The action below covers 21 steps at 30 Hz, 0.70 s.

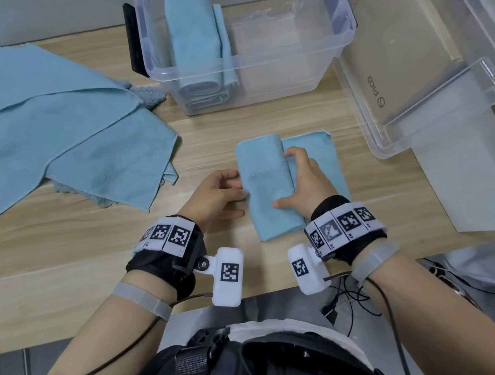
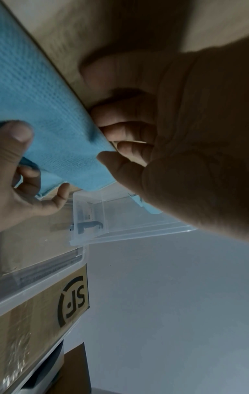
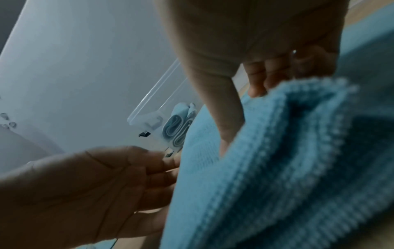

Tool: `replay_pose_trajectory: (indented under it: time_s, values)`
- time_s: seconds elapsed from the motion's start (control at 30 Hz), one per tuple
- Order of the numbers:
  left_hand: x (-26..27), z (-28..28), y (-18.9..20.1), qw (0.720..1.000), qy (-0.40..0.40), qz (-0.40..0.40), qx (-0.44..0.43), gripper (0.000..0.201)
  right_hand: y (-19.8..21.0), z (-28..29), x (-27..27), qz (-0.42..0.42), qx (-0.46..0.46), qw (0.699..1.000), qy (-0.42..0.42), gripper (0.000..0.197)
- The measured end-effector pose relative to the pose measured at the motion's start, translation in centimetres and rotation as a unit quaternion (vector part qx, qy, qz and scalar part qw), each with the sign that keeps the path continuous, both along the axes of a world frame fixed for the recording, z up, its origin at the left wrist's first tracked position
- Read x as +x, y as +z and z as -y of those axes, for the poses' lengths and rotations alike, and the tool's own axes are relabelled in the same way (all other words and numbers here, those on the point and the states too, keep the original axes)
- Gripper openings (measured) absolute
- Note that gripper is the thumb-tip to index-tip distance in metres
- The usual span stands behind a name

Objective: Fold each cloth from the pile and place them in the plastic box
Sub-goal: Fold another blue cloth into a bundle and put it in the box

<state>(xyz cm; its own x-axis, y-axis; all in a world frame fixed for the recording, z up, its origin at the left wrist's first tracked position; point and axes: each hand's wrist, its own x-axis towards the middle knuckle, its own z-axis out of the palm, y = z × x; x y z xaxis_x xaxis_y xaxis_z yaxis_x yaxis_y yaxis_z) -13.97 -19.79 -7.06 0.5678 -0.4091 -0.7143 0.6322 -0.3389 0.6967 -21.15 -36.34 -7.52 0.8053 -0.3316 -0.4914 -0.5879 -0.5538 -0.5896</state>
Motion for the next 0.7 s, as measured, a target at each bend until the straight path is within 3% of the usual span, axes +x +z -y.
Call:
replay_pose_trajectory:
  time_s: [0.13, 0.23, 0.33, 0.4, 0.47, 0.57, 0.7]
  values:
    - [-0.2, 0.2, 0.5, 0.999, -0.042, -0.014, -0.002, 0.022, -0.3, -1.1, -0.1, 0.037, 0.017, 0.999, 0.023, 0.052]
    - [-0.3, 0.4, 1.7, 0.998, -0.022, -0.03, -0.044, 0.009, 0.1, -2.3, 0.3, 0.053, 0.11, 0.992, -0.012, 0.046]
    - [0.1, 0.3, 2.4, 0.993, -0.037, -0.029, -0.105, 0.026, 0.9, -2.6, 0.6, 0.048, 0.272, 0.957, -0.083, 0.04]
    - [0.2, 0.4, 2.7, 0.989, -0.065, -0.022, -0.129, 0.034, 1.1, -2.0, 0.8, 0.041, 0.328, 0.936, -0.124, 0.031]
    - [0.2, 1.0, 2.6, 0.991, -0.061, 0.006, -0.117, 0.029, 0.9, -0.8, 0.6, 0.03, 0.311, 0.938, -0.149, 0.026]
    - [0.1, 1.7, 1.3, 0.997, 0.012, 0.052, -0.056, 0.01, -0.1, 1.3, 0.0, 0.014, 0.177, 0.972, -0.154, 0.02]
    - [-0.2, 1.8, -0.2, 0.999, 0.031, 0.019, -0.027, 0.025, -0.9, 2.2, -0.7, -0.019, 0.086, 0.989, -0.116, 0.026]
